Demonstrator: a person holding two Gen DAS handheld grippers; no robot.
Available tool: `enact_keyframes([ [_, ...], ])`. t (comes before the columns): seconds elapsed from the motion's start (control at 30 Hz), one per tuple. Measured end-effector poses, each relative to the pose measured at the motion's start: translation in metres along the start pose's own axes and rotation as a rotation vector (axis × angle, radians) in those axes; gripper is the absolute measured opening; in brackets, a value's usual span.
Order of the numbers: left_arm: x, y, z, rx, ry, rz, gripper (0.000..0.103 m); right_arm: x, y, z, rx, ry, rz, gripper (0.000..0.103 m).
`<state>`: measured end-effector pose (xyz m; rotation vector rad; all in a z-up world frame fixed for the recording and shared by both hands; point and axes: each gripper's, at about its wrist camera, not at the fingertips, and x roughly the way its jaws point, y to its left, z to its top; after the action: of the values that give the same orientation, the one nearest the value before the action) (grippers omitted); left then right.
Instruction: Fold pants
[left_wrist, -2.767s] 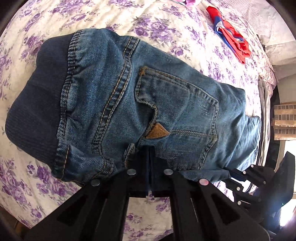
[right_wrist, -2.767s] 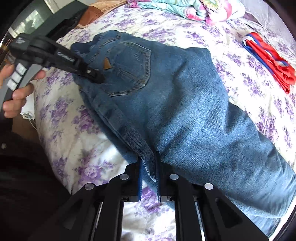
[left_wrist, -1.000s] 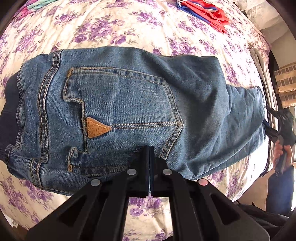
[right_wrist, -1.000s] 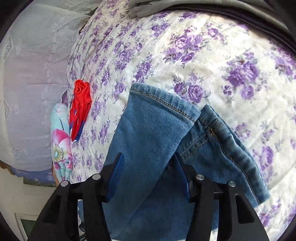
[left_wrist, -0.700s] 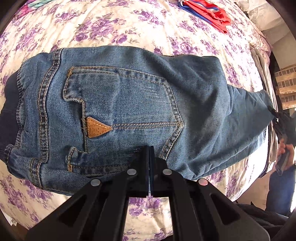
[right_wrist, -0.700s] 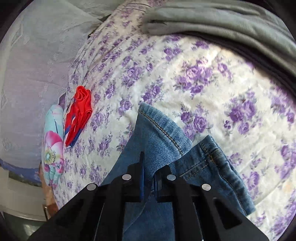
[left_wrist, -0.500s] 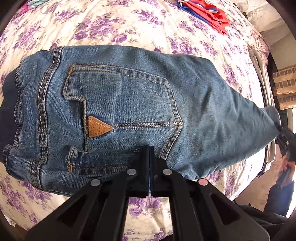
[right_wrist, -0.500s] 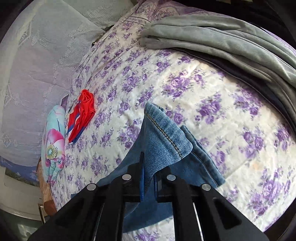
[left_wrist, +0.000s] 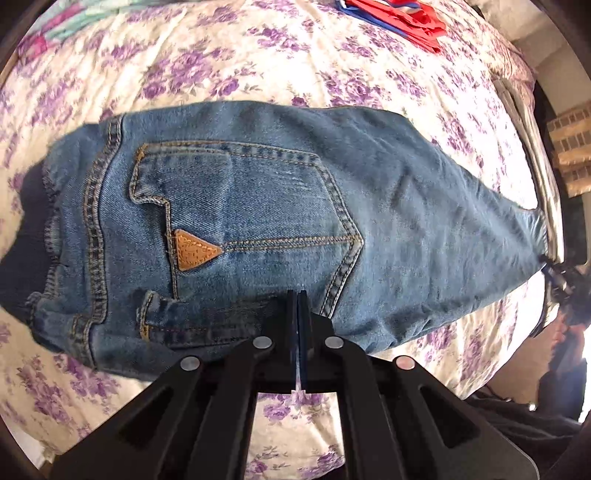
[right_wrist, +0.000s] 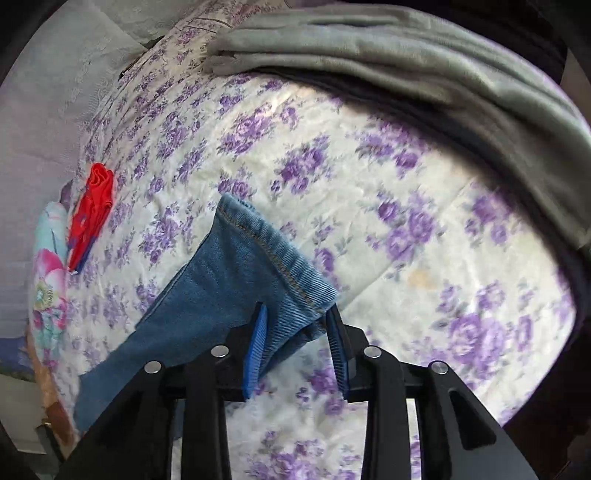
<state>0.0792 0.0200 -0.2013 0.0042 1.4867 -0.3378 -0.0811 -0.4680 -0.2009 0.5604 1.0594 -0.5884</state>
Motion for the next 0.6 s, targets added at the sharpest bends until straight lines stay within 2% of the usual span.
enact_keyframes([
  [0.03, -0.002, -0.005, -0.003, 0.015, -0.003, 0.014, 0.001, -0.009, 0.013, 0.001, -0.085, -0.048, -0.082, 0.038],
  [0.07, -0.003, -0.008, -0.005, 0.024, -0.007, 0.024, 0.001, -0.017, 0.03, 0.002, -0.173, -0.091, -0.119, 0.038],
  [0.1, -0.003, -0.013, -0.007, 0.031, -0.008, 0.023, 0.001, -0.022, 0.05, 0.002, -0.253, -0.12, -0.113, 0.038],
  [0.13, -0.002, -0.016, -0.008, 0.03, -0.005, 0.007, 0.002, -0.027, 0.075, 0.003, -0.335, -0.135, -0.067, 0.038],
  [0.17, 0.001, -0.019, -0.009, 0.029, -0.003, 0.001, 0.004, -0.031, 0.103, 0.003, -0.41, -0.131, 0.021, 0.038],
  [0.23, 0.006, -0.021, -0.011, 0.02, 0.003, 0.017, 0.005, -0.03, 0.168, -0.001, -0.553, -0.037, 0.28, 0.04],
  [0.3, 0.007, -0.016, -0.012, -0.015, 0.0, -0.008, 0.005, -0.022, 0.238, -0.017, -0.711, 0.09, 0.488, 0.04],
  [0.37, 0.008, -0.007, -0.014, -0.075, 0.005, -0.045, 0.005, -0.014, 0.303, -0.038, -0.876, 0.174, 0.621, 0.04],
  [0.47, 0.01, 0.007, -0.021, -0.148, 0.003, -0.109, 0.005, 0.003, 0.376, -0.066, -1.091, 0.267, 0.7, 0.04],
  [0.53, 0.012, 0.013, -0.025, -0.183, -0.004, -0.13, 0.005, 0.02, 0.408, -0.078, -1.168, 0.366, 0.695, 0.04],
  [0.6, 0.012, 0.018, -0.03, -0.209, -0.015, -0.147, 0.005, 0.037, 0.422, -0.088, -1.23, 0.453, 0.673, 0.04],
])
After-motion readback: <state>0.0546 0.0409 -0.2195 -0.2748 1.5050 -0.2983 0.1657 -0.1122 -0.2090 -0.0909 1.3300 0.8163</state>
